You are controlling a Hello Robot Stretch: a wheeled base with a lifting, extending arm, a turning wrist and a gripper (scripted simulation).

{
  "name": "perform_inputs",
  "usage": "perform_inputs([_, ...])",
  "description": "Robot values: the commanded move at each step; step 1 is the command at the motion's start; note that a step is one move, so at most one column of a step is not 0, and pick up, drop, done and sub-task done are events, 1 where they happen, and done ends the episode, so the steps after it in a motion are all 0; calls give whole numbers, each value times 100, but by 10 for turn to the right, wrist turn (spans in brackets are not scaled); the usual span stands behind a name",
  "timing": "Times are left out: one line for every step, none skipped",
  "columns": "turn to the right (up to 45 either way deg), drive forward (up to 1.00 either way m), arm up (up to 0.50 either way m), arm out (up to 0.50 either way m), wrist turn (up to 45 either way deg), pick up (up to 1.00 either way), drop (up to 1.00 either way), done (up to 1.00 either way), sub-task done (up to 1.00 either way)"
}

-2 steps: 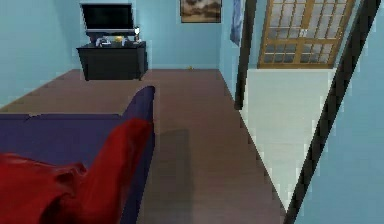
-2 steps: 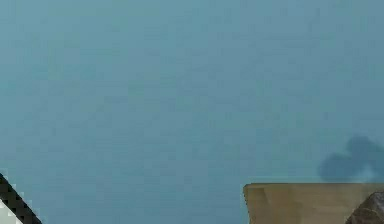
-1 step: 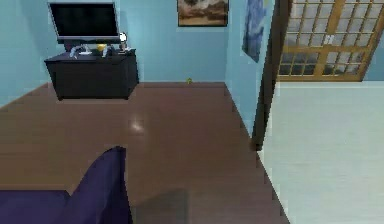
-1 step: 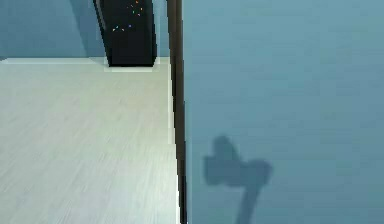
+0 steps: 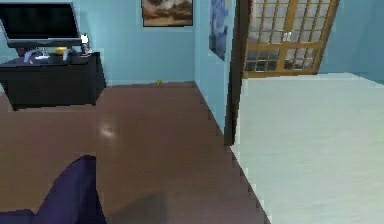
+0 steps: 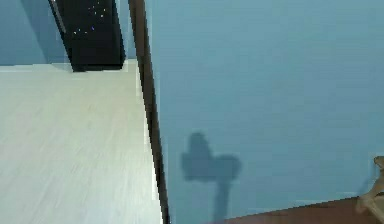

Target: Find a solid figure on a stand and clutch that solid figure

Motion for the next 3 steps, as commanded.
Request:
perform_inputs([0, 30, 0, 0, 0, 0, 0, 0, 0])
perform_inputs([-150, 0, 0, 0, 0, 0, 0, 0, 0])
perform_inputs([0, 80, 0, 0, 0, 0, 0, 0, 0])
